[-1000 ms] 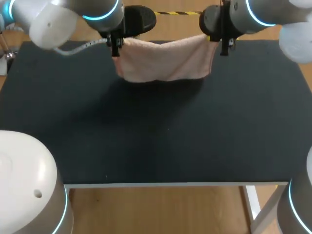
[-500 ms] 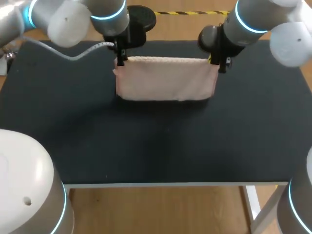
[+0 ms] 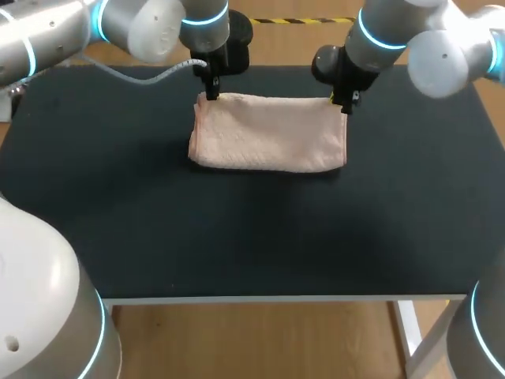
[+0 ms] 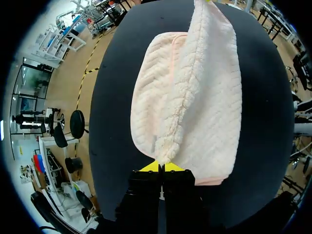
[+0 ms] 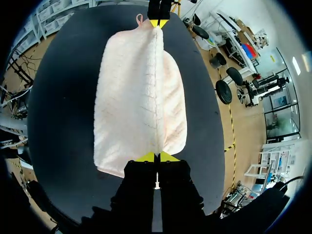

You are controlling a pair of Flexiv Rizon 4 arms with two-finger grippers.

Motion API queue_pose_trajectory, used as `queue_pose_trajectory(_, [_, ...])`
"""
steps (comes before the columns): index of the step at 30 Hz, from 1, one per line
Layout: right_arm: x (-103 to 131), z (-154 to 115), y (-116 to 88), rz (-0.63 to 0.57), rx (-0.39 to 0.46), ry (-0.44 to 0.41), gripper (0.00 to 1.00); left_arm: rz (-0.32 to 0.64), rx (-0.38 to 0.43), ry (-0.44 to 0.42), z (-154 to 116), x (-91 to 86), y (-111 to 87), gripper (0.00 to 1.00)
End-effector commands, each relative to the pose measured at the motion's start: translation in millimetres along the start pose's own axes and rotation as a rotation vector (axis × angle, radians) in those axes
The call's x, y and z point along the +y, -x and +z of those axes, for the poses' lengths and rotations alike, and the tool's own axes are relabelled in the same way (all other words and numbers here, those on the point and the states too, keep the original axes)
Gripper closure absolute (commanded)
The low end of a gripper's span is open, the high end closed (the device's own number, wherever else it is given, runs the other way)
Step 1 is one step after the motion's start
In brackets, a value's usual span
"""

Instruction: Fold the towel

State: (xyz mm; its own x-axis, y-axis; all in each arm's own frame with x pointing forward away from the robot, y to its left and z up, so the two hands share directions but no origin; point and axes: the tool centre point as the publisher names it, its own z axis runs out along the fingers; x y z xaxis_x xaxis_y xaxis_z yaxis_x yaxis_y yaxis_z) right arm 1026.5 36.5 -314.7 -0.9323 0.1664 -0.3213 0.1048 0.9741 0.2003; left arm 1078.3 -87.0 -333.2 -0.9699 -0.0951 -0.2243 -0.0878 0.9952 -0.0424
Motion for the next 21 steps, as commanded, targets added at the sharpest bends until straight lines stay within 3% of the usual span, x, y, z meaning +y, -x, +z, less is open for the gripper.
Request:
queue_pose_trajectory(1, [9,39,26,0.0,0.044,-0.022,1.0,-0.007,0.151,0.001,29,-3.0,26.5,1.0])
queue_pose_trajectory(8, [4,57,48,0.012,0.035,-0.07,1.0,-0.009,0.162,0.01,41,-4.7,48.1,1.0])
queue_pose_trajectory(19, [-1,74,61,-0.004,0.01,-0.119,1.0,-0.022,0.186,0.002,51,-6.4,54.6,1.0])
queue_pose_trajectory(20, [-2,75,62,-0.003,0.002,-0.123,0.81,-0.027,0.19,0.0,52,-5.9,54.7,1.0])
queue_pose_trajectory(21, [-2,77,63,-0.004,-0.005,-0.125,0.48,-0.032,0.192,-0.004,53,-5.1,55.3,0.99])
